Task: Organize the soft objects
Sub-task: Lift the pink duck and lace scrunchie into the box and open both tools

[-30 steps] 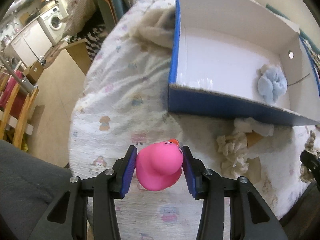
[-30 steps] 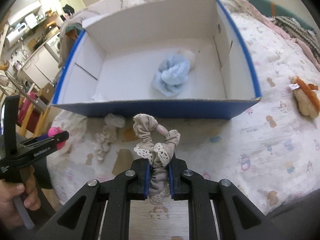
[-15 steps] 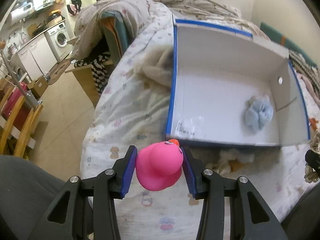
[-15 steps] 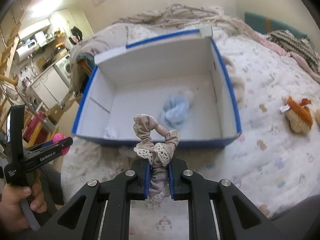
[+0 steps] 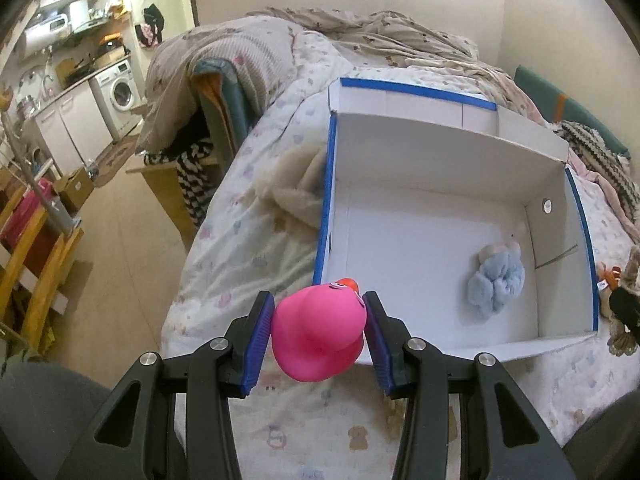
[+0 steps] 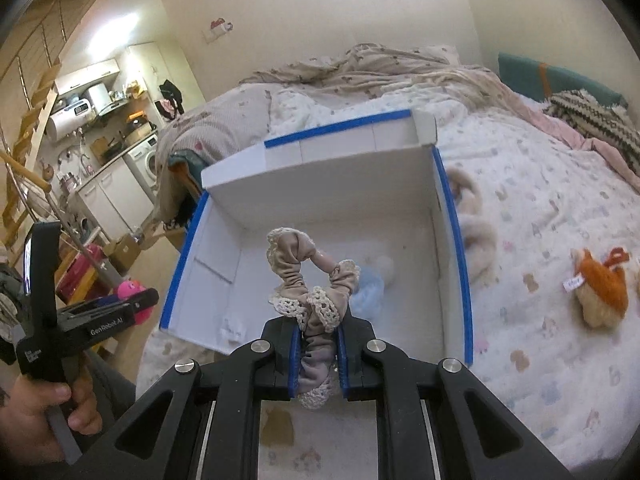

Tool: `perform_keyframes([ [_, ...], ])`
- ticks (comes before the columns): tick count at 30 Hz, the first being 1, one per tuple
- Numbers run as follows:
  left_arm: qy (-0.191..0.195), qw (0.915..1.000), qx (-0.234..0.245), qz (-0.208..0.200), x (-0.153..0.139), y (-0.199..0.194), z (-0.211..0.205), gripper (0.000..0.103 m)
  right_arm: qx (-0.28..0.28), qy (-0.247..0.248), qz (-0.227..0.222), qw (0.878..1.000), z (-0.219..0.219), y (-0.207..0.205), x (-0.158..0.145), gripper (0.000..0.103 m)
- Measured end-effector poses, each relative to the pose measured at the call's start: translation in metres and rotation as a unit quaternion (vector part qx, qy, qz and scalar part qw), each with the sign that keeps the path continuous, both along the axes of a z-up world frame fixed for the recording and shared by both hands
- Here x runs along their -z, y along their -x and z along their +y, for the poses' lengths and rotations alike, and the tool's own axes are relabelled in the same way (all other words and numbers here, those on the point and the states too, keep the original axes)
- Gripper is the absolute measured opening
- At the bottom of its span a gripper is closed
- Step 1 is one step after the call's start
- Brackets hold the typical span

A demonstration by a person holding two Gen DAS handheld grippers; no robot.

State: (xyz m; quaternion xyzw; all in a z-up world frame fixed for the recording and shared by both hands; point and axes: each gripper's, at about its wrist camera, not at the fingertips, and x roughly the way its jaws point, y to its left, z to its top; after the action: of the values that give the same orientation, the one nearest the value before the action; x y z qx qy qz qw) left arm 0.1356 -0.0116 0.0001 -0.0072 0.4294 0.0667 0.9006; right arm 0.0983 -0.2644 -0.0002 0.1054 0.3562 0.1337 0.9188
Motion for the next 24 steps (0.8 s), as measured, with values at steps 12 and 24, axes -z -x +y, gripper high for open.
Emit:
perform_keyframes([
  [12,-0.011,0.9997,0.017,-0.013,-0.014,-0.045,-0.021,0.041,-0.003,-0.014,-0.012,1.0,0.005,-0.04,-0.007,0.017],
  [24,-0.008,0.9995,0.022,0.021,0.013,-0.079,-0.034,0.041,0.009,-0.008,0.018,1.0,-0.004,-0.073,0.039,0.017],
])
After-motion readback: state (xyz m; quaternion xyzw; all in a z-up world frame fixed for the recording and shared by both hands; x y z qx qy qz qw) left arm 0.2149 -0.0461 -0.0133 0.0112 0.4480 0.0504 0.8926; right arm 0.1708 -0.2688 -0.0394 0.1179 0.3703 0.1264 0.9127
